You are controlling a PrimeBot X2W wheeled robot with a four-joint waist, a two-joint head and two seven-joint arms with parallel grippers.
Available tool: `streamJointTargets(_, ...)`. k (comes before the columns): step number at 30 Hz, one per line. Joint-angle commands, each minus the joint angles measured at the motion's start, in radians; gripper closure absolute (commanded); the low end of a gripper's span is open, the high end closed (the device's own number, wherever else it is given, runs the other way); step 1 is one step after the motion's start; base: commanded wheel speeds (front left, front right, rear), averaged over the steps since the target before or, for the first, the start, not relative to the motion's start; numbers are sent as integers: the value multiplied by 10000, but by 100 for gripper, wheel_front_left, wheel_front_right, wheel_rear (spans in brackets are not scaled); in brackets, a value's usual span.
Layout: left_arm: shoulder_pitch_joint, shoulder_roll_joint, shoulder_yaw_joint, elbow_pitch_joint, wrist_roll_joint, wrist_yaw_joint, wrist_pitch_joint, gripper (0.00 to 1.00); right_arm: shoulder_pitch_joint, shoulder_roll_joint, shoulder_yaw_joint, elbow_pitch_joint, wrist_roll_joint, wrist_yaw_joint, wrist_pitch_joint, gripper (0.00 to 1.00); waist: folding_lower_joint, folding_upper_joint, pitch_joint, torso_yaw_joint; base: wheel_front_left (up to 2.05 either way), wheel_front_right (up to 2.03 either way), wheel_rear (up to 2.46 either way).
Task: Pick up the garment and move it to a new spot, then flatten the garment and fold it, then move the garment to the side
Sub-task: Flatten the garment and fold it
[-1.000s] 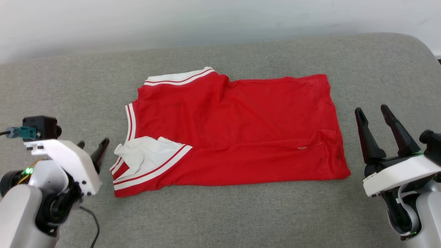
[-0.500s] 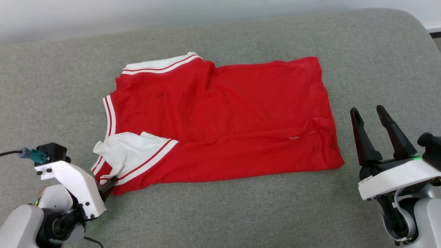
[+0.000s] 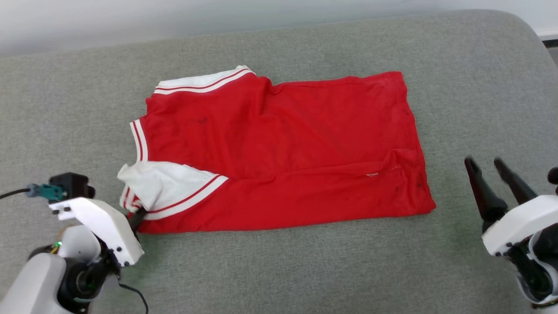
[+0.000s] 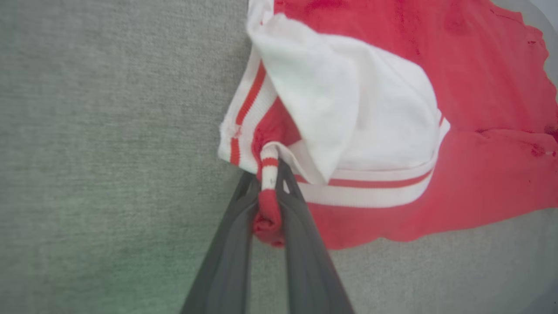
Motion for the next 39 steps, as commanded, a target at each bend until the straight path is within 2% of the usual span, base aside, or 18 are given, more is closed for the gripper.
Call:
streamJointTargets(1,29,87,70,-105,83,67,-99,100,-84,-163,-14,152,42,-8,371,0,0,-1,-13,38,0,0,0)
streamJointTargets(5,110,162,178,-802,251,200,-374,100,-366,-508,276,745,470,-8,2665,0,0,-1,9,239,0,0,0)
streamJointTargets(8,125,148,139,-1287,349,289,-441,100,-602,-596,505,1127,648,-8,3850,0,0,-1,91,446,0,0,0)
streamJointTargets(19,-171,-71,-215,-1839,619,379,-530,100,-1566,-239,1821,2786,1127,-6,4960,0,0,-1,538,948,0,0,0)
streamJointTargets(20,-183,-83,-230,-1822,628,368,-559,100,-1584,-261,2014,2914,1153,-5,5024,51,0,-1,551,969,0,0,0)
streamJointTargets(21,-192,-103,-235,-1802,633,364,-573,100,-1621,-272,2145,2990,1246,-5,4991,93,0,-1,560,988,0,0,0)
streamJointTargets(22,-184,-120,-240,-1780,639,365,-596,100,-1664,-278,2238,3052,1328,-5,4949,100,0,-1,561,998,0,0,0)
streamJointTargets(31,163,-321,-130,-1682,598,385,-1103,100,-2070,-881,2613,2623,1590,5,4468,100,0,-1,129,992,0,0,0)
streamJointTargets(39,892,-549,-44,-1804,769,707,-1752,100,-1564,-1221,2905,1758,1599,-6,4437,100,0,-1,-782,1120,0,0,0)
